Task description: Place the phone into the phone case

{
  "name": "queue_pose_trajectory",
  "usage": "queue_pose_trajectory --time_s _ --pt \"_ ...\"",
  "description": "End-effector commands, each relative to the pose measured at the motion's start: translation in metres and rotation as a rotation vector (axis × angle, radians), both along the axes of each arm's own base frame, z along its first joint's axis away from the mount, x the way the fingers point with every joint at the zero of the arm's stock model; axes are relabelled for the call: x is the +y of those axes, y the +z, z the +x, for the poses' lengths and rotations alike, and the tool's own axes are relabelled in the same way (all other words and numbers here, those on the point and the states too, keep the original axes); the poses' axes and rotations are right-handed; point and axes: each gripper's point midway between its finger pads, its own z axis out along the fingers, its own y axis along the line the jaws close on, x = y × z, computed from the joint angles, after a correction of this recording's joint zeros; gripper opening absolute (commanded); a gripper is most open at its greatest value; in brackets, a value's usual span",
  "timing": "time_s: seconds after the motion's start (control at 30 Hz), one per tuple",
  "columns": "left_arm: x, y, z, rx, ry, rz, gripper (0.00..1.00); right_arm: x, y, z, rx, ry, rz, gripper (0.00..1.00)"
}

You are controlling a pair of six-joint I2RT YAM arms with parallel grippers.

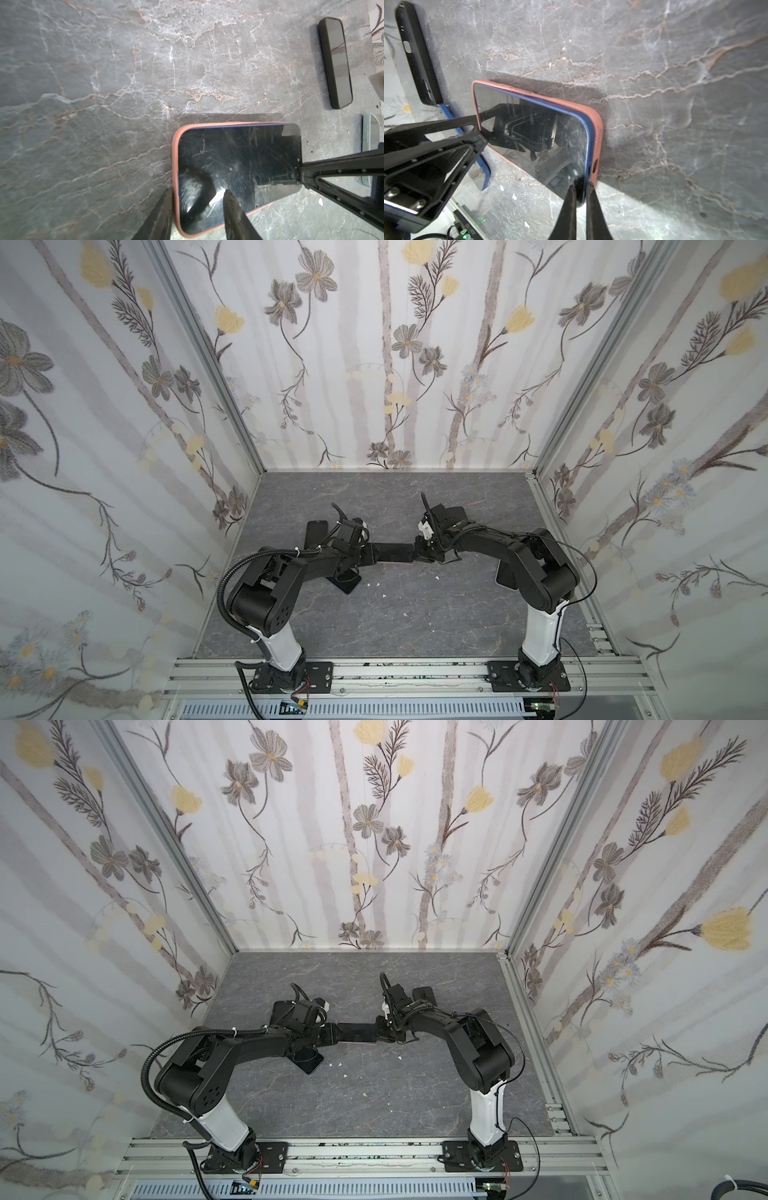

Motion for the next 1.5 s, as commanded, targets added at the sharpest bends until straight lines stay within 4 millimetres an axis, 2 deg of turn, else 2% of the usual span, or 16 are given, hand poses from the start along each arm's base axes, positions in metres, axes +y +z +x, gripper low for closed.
queue_pose_trajectory --time_s 0.0,0.23,0.5,0.6,0.83,0.93,1.07,1.2,1.47 --pt "0.0 -0.02 -0.026 0.121 -0.03 0.015 0.42 -0.044 -0.057 -0.031 0.092 0.012 -0.292 0.08" --pt "0.003 -0.022 -0.026 0.12 -0.02 0.024 0.42 -0.053 -0.064 -0.035 0.081 0.029 -0.408 0.08" --pt "0.003 -0.021 -0.024 0.117 -0.001 0.013 0.42 -0.053 -0.065 -0.033 0.056 0.062 -0.523 0.1" --pt "0.004 -0.02 -0.023 0.11 0.003 0.02 0.42 -0.045 -0.051 -0.026 0.029 0.063 -0.505 0.11" --pt "0.016 -0.025 -0.023 0.118 0.037 0.076 0.42 -0.013 0.012 0.004 -0.089 0.036 -0.36 0.19" --pt "0.019 -0.026 -0.022 0.118 0.046 0.087 0.42 -0.003 0.03 0.012 -0.112 0.034 -0.307 0.2" --pt "0.021 -0.024 -0.023 0.115 0.051 0.094 0.42 0.002 0.04 0.016 -0.124 0.035 -0.286 0.2" --pt "0.024 -0.021 -0.021 0.104 0.053 0.101 0.42 0.001 0.039 0.016 -0.123 0.035 -0.29 0.2" --pt "0.023 -0.02 -0.021 0.109 0.051 0.097 0.42 -0.001 0.014 0.003 -0.05 0.061 -0.293 0.13"
